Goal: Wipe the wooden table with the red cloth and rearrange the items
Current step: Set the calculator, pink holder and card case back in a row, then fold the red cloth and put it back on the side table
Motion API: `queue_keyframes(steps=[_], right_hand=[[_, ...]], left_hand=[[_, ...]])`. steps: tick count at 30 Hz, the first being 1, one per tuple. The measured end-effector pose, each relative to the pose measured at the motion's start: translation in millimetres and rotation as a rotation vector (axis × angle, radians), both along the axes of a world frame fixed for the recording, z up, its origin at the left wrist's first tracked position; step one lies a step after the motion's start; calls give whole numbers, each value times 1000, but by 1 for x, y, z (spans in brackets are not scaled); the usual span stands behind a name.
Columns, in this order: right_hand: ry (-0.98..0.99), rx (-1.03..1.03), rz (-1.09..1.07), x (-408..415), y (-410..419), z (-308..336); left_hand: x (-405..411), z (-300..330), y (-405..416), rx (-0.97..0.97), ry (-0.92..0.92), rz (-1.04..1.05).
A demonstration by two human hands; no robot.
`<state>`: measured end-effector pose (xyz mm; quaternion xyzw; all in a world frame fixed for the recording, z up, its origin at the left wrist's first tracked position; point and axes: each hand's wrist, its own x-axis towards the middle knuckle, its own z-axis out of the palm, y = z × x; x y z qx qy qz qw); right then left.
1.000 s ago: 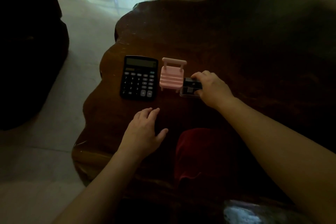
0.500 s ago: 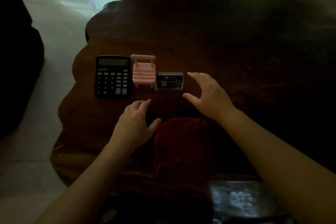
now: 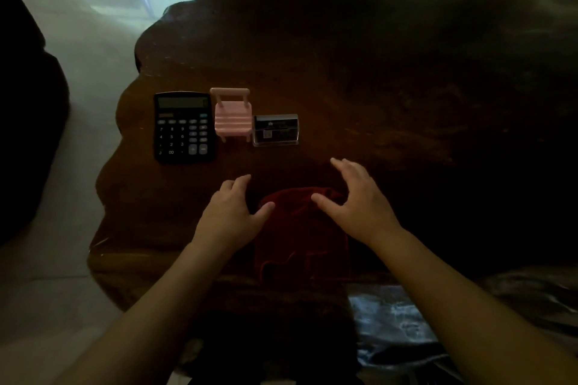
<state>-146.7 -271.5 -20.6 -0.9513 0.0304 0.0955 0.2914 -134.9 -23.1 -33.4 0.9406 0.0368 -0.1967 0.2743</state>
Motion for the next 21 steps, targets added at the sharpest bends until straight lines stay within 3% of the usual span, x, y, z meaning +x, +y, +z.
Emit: queue_keyframes(steps=[6,16,21], right_hand=[[207,40,-255,-17,10,-26],[278,120,-484,-15,26,-31],[378,207,-515,-16,26,-31]], left_hand=[[-6,-15,-19,9,156,52],[-3,-18,-36,-101,321,220],[-3,-12,-35,-299,368,209]])
